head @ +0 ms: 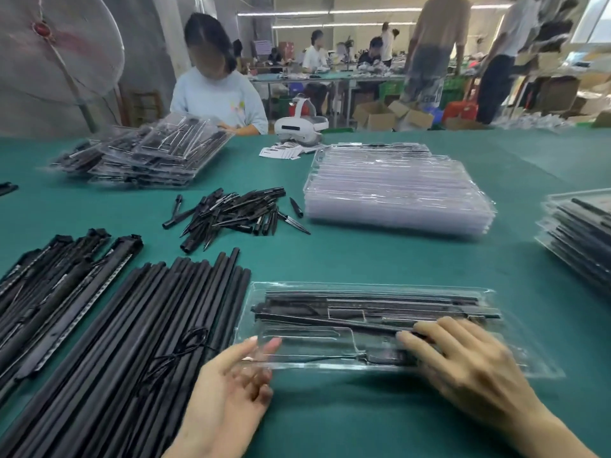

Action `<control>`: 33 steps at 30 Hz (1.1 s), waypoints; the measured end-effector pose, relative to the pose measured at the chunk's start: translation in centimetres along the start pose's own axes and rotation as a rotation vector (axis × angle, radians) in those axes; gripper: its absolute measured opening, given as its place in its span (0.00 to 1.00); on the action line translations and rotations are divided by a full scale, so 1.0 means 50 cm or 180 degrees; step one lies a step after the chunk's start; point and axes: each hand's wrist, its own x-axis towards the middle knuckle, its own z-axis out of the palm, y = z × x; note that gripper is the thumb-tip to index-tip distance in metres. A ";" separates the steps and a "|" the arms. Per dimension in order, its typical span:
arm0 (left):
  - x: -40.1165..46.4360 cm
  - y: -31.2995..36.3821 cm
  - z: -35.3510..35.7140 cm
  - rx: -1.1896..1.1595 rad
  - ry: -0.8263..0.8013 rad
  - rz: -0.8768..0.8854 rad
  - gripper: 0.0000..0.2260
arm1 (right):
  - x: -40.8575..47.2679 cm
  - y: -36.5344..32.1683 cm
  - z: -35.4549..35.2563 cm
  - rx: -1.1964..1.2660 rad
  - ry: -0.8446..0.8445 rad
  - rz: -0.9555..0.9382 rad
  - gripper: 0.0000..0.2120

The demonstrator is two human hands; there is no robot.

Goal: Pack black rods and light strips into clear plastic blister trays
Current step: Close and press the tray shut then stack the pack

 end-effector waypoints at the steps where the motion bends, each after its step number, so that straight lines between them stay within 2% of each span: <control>1: -0.007 -0.011 0.010 -0.0113 0.0082 0.0010 0.07 | 0.003 -0.005 0.004 0.0037 0.0032 -0.0090 0.11; 3: -0.018 -0.036 0.032 -0.0023 0.0101 0.0016 0.05 | 0.009 -0.010 0.008 0.0128 0.0055 -0.0192 0.11; 6: -0.025 -0.073 0.067 0.0098 -0.0089 -0.0230 0.05 | 0.016 -0.013 0.015 0.0274 -0.0033 -0.0050 0.10; 11: -0.024 -0.100 0.112 -0.0102 -0.0353 -0.0595 0.06 | 0.019 -0.027 0.026 0.0492 -0.0259 0.0156 0.10; 13: -0.019 -0.109 0.121 -0.0118 -0.0311 -0.0535 0.05 | 0.020 -0.025 0.025 0.0609 -0.0319 0.0246 0.12; 17: -0.012 -0.127 0.143 -0.0187 -0.0420 -0.0477 0.14 | 0.035 -0.029 0.020 0.0693 -0.0406 0.0126 0.12; 20: -0.006 -0.135 0.161 -0.0345 -0.0249 -0.0369 0.16 | 0.045 -0.034 0.017 0.0750 -0.0579 0.0057 0.15; 26: 0.000 -0.145 0.161 -0.0452 -0.0132 -0.0144 0.12 | 0.042 -0.049 0.005 0.0773 -0.0604 0.0291 0.16; 29: 0.002 -0.150 0.162 -0.0553 -0.0057 -0.0028 0.09 | 0.035 -0.070 0.005 0.0519 -0.0519 0.0462 0.16; 33: 0.003 -0.153 0.165 -0.0513 -0.0018 0.0095 0.06 | 0.044 -0.094 0.011 0.0074 -0.0388 0.0531 0.10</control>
